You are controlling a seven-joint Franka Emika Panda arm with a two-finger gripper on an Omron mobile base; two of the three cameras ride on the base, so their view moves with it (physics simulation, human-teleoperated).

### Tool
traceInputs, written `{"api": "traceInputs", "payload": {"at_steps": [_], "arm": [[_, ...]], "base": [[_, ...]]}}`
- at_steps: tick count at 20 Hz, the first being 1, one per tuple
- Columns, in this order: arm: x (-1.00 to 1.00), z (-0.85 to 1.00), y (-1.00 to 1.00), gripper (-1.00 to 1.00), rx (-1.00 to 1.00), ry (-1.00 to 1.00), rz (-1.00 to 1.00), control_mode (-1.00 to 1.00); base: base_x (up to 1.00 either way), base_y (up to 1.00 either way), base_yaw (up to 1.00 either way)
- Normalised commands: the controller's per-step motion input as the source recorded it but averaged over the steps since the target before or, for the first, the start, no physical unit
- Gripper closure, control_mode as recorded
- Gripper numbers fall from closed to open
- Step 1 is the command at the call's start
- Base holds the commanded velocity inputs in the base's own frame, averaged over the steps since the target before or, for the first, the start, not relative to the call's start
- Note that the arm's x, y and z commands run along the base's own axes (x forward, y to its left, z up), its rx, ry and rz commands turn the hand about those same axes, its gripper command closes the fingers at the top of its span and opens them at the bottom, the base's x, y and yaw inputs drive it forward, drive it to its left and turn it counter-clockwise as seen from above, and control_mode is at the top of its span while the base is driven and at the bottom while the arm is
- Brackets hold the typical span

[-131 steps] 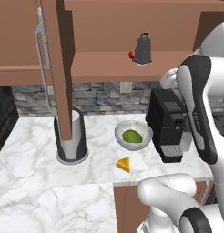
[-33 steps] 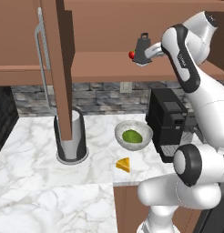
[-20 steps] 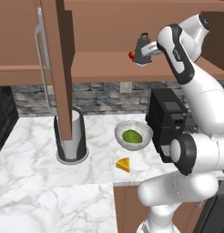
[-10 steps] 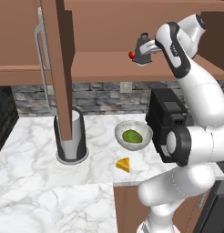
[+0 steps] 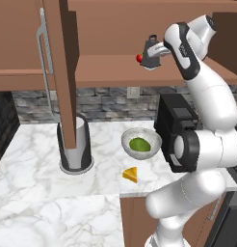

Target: Pick the cheese from the fridge and the cheese grater from the cabinet and place them next to the salad bowl.

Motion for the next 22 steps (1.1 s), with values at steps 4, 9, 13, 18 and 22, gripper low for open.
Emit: {"api": "traceInputs", "payload": {"at_steps": [4,9,13,18,22], "arm": [[0.09,-0.03,0.00,-1.00,0.00,0.00,0.03,-1.00],[0.10,-0.04,0.01,-1.00,0.00,0.00,0.02,-1.00],[0.11,-0.02,0.03,-1.00,0.00,0.00,0.02,-1.00],[0.07,-0.01,0.07,-1.00,0.00,0.00,0.03,-1.00],[0.10,-0.02,0.06,-1.00,0.00,0.00,0.03,-1.00]], "base": [[0.00,0.00,0.00],[0.00,0.00,0.00],[0.00,0.00,0.00],[0.00,0.00,0.00],[0.00,0.00,0.00]]}}
